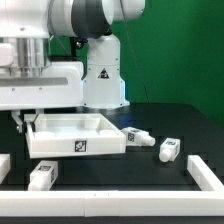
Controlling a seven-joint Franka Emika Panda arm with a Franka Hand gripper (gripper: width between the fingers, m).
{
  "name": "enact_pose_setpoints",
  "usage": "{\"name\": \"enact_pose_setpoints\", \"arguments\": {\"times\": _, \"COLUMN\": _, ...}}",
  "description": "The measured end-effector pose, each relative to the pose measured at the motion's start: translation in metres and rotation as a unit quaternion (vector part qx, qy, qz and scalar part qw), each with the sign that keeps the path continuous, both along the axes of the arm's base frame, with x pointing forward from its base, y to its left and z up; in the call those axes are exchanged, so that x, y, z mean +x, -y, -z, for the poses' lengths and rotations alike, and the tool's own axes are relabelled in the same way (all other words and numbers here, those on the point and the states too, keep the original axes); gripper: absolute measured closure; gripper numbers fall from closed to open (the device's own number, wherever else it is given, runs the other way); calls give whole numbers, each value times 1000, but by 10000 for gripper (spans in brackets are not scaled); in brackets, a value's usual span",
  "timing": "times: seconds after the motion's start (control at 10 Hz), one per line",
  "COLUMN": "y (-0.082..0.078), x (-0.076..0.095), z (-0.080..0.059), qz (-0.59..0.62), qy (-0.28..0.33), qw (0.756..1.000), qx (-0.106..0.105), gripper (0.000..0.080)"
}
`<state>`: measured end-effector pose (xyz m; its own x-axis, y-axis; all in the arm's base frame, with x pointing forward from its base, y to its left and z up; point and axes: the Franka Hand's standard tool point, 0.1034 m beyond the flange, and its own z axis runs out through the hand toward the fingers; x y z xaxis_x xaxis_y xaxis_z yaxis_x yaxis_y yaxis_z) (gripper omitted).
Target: Assemble one leg
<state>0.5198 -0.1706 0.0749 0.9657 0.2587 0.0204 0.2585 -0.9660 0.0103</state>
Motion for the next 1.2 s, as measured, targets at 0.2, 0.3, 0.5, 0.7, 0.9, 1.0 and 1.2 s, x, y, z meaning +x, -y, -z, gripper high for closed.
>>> {"name": "enact_pose_setpoints", "arguments": {"times": 0.2, "y": -1, "x": -1, "z": 2, "qz": -1, "qy": -1, "qw": 1000, "qx": 1, "gripper": 745}}
{"name": "enact_pose_setpoints", "arguments": {"times": 0.3, "y": -4, "x": 1, "z": 2, "qz": 1, "qy": -1, "qw": 1000, "qx": 1, "gripper": 745}}
{"name": "enact_pose_setpoints", "arguments": {"times": 0.5, "y": -43, "x": 36, "z": -2, "qz": 78, "qy": -24, "qw": 996, "qx": 20, "gripper": 745}}
{"name": "enact_pose_setpoints", "arguments": {"times": 0.7, "y": -65, "x": 67, "z": 3, "qz": 96, "qy": -14, "qw": 995, "qx": 20, "gripper": 745}}
{"name": "enact_pose_setpoints", "arguments": {"times": 0.9, "y": -63, "x": 65, "z": 4, "qz": 96, "qy": -15, "qw": 995, "qx": 19, "gripper": 745}}
{"name": "enact_pose_setpoints", "arguments": {"times": 1.0, "y": -63, "x": 65, "z": 5, "qz": 96, "qy": -16, "qw": 995, "qx": 20, "gripper": 745}}
{"name": "enact_pose_setpoints", "arguments": {"times": 1.2, "y": -78, "x": 61, "z": 10, "qz": 106, "qy": -15, "qw": 994, "qx": 18, "gripper": 745}}
